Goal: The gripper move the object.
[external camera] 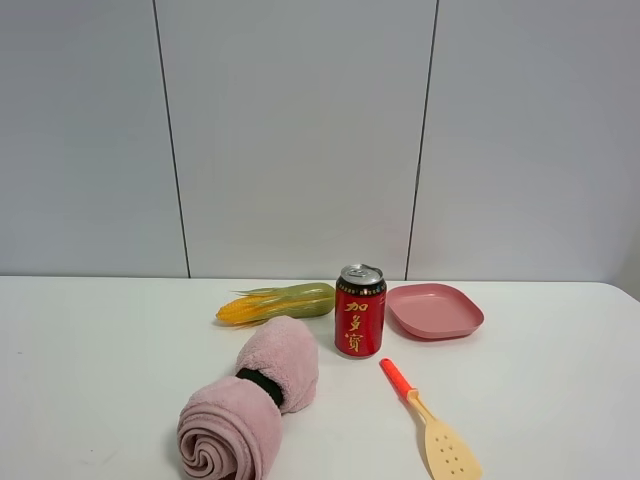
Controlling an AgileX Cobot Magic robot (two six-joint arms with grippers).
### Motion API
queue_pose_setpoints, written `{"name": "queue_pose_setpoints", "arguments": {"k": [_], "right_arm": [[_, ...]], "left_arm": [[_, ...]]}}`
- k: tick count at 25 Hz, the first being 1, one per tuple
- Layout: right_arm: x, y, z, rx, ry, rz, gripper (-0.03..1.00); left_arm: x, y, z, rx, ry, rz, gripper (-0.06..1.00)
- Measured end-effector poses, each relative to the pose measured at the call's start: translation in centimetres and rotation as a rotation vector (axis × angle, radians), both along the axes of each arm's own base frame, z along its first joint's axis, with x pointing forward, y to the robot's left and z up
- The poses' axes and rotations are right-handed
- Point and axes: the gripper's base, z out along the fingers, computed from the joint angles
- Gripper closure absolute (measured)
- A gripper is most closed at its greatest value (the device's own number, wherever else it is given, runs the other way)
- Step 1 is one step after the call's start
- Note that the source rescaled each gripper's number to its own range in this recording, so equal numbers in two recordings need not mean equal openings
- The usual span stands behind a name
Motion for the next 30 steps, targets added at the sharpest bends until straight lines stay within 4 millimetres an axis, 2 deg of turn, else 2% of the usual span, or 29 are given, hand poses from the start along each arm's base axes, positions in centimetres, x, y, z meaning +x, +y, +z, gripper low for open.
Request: {"name": "queue_pose_setpoints", "arguments": {"k": [3, 6, 15, 30], "right_arm": [[0.0, 0.0, 0.0, 0.000, 0.000, 0.000, -0.03], [0.0, 0.0, 0.0, 0.000, 0.000, 0.000, -0.03], [0.0, 0.0, 0.0, 0.000, 0.000, 0.000, -0.03], [0.0, 0.0, 0.0, 0.000, 0.000, 0.000, -0.03]], "left_arm": [[0.9, -0.3, -1.5, -0.024, 0.059, -0.033, -0.04], [1.8, -0.6, -3.0, -0.047, 0.095, -0.063, -0.06], [2.8, -0.7, -3.2, -0.032, 0.026, -0.097, -0.06], [3.0, -1.1, -3.2, -0.018, 0.020, -0.153, -0.06]]}}
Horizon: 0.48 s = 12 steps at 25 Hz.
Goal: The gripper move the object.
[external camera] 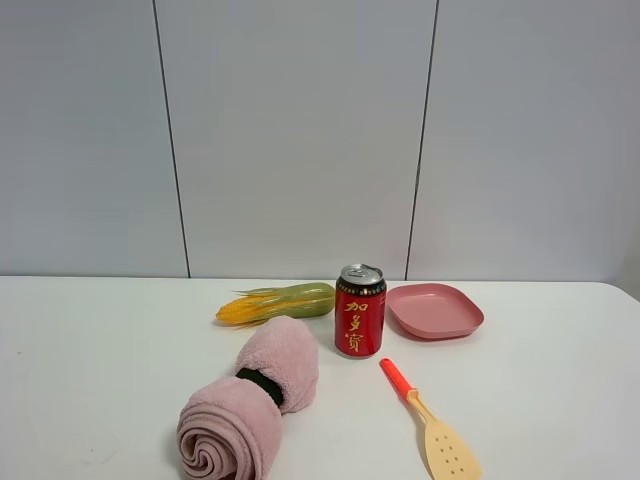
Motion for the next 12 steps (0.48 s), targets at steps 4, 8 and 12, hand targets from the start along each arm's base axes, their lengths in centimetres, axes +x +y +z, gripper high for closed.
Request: {"name": "queue_pose_setpoints", "arguments": {"k": [4, 8, 12], "right_arm": [[0.01, 0.00, -0.02, 0.000, 0.001, 0.000, -0.03], [0.01, 0.00, -0.02, 0.000, 0.001, 0.000, -0.03], [0.01, 0.00, -0.02, 0.000, 0.001, 0.000, -0.03]], "left_arm": [[0.00, 0.00, 0.00, 0.000, 0.000, 0.000, -0.06], [0.00, 0.00, 0.00, 0.000, 0.000, 0.000, -0.06], [0.00, 0.00, 0.01, 0.000, -0.001, 0.000, -0.06]]}}
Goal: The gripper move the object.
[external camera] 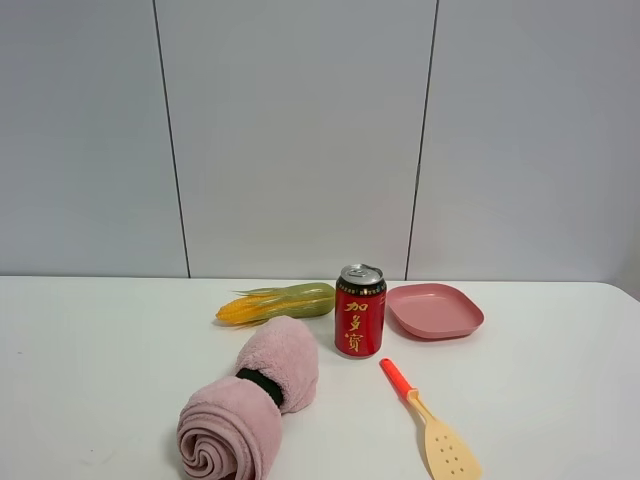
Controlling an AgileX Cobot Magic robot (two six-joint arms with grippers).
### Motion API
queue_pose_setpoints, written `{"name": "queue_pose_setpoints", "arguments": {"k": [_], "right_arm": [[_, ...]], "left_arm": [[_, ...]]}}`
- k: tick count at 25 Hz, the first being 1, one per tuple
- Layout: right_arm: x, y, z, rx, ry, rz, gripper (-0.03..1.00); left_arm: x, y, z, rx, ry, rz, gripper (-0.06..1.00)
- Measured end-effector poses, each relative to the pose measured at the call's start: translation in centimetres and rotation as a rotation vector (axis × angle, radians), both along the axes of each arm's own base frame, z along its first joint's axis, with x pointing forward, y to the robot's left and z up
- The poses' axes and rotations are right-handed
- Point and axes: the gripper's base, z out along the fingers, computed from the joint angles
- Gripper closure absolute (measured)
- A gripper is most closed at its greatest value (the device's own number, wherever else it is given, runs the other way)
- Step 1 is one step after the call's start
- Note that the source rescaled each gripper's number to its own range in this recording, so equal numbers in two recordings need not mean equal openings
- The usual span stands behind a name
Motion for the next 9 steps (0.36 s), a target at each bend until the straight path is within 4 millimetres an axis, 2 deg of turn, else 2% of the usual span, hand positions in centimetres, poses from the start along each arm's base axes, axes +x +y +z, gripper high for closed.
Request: {"name": "queue_pose_setpoints", "arguments": {"k": [9], "right_arm": [[0.00, 0.00, 0.00, 0.000, 0.000, 0.000, -0.03]], "left_arm": [[0.00, 0.00, 0.00, 0.000, 0.000, 0.000, -0.06]]}}
